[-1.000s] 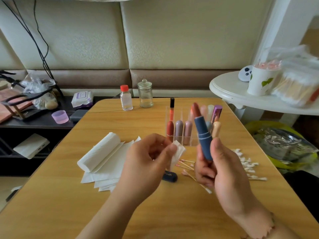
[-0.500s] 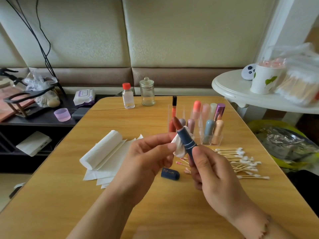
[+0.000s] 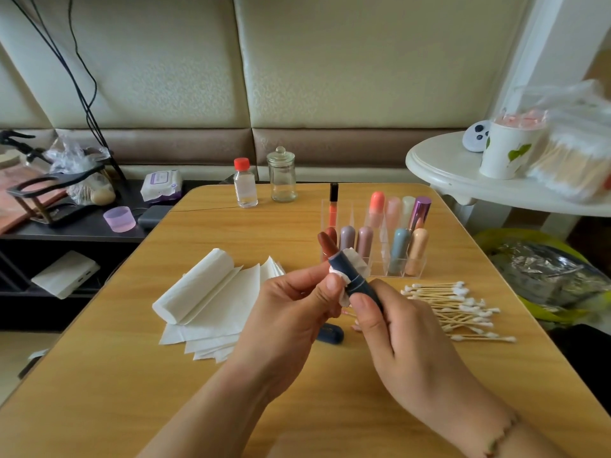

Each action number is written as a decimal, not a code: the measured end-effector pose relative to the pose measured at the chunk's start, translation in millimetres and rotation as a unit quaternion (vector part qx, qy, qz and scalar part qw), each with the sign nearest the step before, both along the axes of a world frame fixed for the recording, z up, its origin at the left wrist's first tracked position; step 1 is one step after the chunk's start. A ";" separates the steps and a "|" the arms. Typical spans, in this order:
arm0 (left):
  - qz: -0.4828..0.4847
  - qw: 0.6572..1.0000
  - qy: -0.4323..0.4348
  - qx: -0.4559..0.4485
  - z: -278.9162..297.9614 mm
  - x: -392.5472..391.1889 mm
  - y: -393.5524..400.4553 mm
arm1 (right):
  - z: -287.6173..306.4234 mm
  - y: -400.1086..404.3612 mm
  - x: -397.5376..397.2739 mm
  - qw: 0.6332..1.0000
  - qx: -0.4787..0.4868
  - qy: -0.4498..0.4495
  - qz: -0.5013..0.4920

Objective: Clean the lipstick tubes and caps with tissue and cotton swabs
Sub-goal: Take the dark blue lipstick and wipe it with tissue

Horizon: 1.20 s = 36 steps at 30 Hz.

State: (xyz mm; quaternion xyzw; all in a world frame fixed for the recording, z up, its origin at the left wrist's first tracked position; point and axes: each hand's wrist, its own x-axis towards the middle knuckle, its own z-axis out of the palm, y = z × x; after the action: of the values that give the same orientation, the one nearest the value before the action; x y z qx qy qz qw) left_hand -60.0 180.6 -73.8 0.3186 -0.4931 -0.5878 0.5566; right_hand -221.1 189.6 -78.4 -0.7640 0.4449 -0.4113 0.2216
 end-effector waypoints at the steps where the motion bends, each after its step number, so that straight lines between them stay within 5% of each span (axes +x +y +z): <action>1: 0.002 1.000 -0.007 -0.005 0.1 0.1 0.1 | 1.0 0.6 0.0 1.000 -0.001 0.010 0.000; 7: -0.059 0.996 0.071 -0.014 0.9 -4.4 2.7 | 12.4 3.3 4.0 0.985 0.122 -0.073 0.098; 9: -0.071 0.993 0.091 -0.009 2.9 -6.2 4.0 | 17.8 6.2 4.8 0.928 0.273 -0.193 0.164; 11: -0.092 0.990 0.111 -0.004 4.1 -6.5 5.4 | 23.7 7.0 2.8 0.831 0.409 -0.289 0.241; 13: -0.090 0.988 0.121 -0.003 4.3 -6.5 6.6 | 26.1 5.0 1.0 0.768 0.473 -0.334 0.272; 14: -0.074 0.990 0.116 -0.004 3.6 -6.4 5.6 | 24.6 4.2 1.0 0.775 0.473 -0.334 0.253; 18: 0.013 0.996 0.092 -0.006 3.3 -4.7 2.8 | 10.4 6.2 5.8 0.973 0.167 -0.144 0.064; 21: 0.020 0.996 0.083 -0.006 4.3 -6.0 3.3 | 9.3 9.1 10.5 0.996 0.046 -0.074 0.030; 23: 0.007 0.995 0.095 -0.008 6.5 -7.3 4.6 | 11.9 11.1 13.7 0.986 0.117 -0.103 0.059; 24: 0.000 0.995 0.100 -0.006 7.1 -7.5 4.9 | 14.2 12.7 13.7 0.959 0.209 -0.164 0.093; 27: -0.019 0.993 0.112 0.009 8.3 -6.7 6.3 | 23.7 10.6 9.2 0.730 0.506 -0.388 0.247; 28: -0.016 0.994 0.110 0.008 8.3 -7.0 6.6 | 25.0 9.5 7.2 0.692 0.533 -0.403 0.272; 29: -0.011 0.994 0.106 0.005 8.1 -7.6 6.8 | 23.6 8.2 5.9 0.703 0.532 -0.395 0.260; 33: 0.027 0.993 0.111 -0.011 6.7 -8.9 4.5 | 17.0 12.5 9.7 0.959 0.222 -0.161 0.076; 36: 0.032 0.994 0.108 -0.010 5.8 -7.9 3.8 | 13.2 15.1 12.8 0.982 0.149 -0.104 0.057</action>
State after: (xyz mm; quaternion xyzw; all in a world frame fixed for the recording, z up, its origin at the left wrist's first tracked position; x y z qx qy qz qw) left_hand -67.9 184.4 -68.1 0.2636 -0.4251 -0.5956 0.6285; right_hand -208.2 204.7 -65.2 -0.6997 0.4311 -0.4048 0.4010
